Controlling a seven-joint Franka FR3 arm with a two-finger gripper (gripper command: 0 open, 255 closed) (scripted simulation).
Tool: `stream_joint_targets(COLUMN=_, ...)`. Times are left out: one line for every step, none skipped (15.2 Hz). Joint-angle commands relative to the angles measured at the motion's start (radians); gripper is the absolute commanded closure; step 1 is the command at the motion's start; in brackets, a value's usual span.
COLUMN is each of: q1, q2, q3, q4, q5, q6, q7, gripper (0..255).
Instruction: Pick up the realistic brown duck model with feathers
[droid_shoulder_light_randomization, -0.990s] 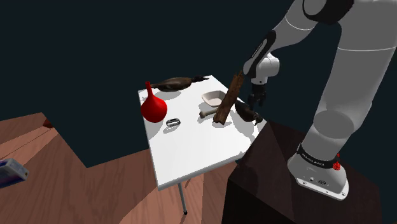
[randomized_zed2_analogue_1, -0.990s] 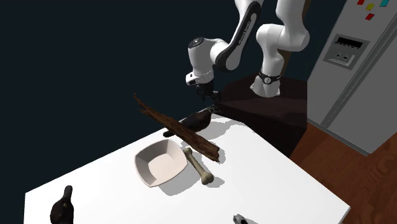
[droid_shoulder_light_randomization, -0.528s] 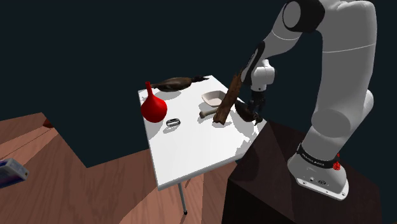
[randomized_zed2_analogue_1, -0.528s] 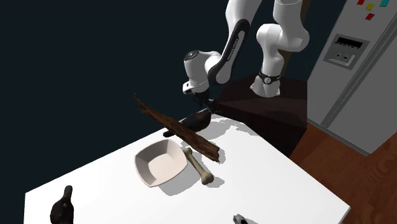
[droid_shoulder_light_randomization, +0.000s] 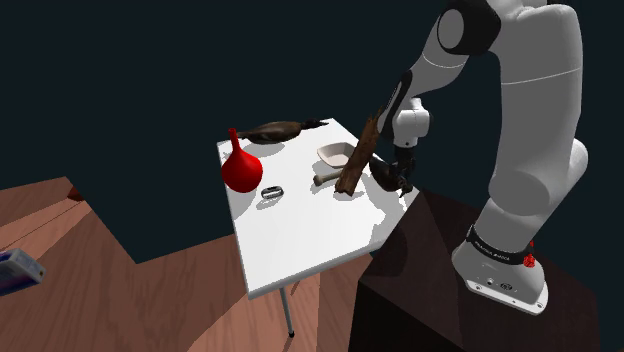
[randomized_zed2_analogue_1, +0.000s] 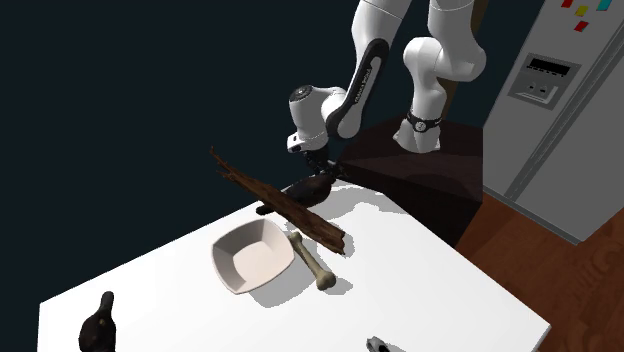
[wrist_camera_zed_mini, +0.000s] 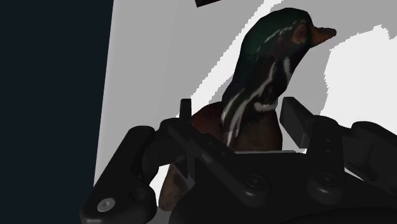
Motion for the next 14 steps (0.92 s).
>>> stream_joint_targets(q1=0.000, q2=0.002, q3=0.001, q4=0.001, q5=0.001, q6=0.001, q7=0.000, gripper=255)
stream_joint_targets(q1=0.000, q2=0.002, q3=0.001, q4=0.000, q5=0.000, q6=0.002, q7=0.000, gripper=255)
stream_joint_targets(q1=0.000, q2=0.001, q3=0.001, q4=0.000, q5=0.000, q6=0.002, q7=0.000, gripper=255)
stream_joint_targets(q1=0.001, q2=0.001, q3=0.001, q4=0.000, q5=0.001, q6=0.002, q7=0.000, gripper=255)
stream_joint_targets(q1=0.000, q2=0.001, q3=0.001, q4=0.000, q5=0.000, q6=0.002, q7=0.000, gripper=255)
stream_joint_targets(q1=-0.001, q2=0.003, q3=0.002, q4=0.001, q5=0.002, q6=0.003, q7=-0.002, gripper=255)
stream_joint_targets(q1=0.004, q2=-0.011, q3=-0.006, q4=-0.003, q5=-0.008, q6=-0.007, q7=0.005, gripper=255)
stream_joint_targets(q1=0.010, q2=-0.026, q3=-0.013, q4=-0.006, q5=-0.019, q6=-0.017, q7=0.013, gripper=255)
stream_joint_targets(q1=0.015, q2=-0.041, q3=-0.020, q4=-0.010, q5=-0.029, q6=-0.028, q7=0.020, gripper=255)
stream_joint_targets(q1=0.019, q2=-0.056, q3=-0.028, q4=-0.013, q5=-0.040, q6=-0.038, q7=0.028, gripper=255)
stream_joint_targets(q1=0.024, q2=-0.070, q3=-0.035, q4=-0.015, q5=-0.051, q6=-0.049, q7=0.035, gripper=255)
stream_joint_targets(q1=0.029, q2=-0.085, q3=-0.041, q4=-0.018, q5=-0.061, q6=-0.059, q7=0.043, gripper=255)
stream_joint_targets(q1=0.033, q2=-0.100, q3=-0.048, q4=-0.020, q5=-0.072, q6=-0.070, q7=0.051, gripper=255)
stream_joint_targets(q1=0.037, q2=-0.115, q3=-0.054, q4=-0.022, q5=-0.083, q6=-0.081, q7=0.059, gripper=255)
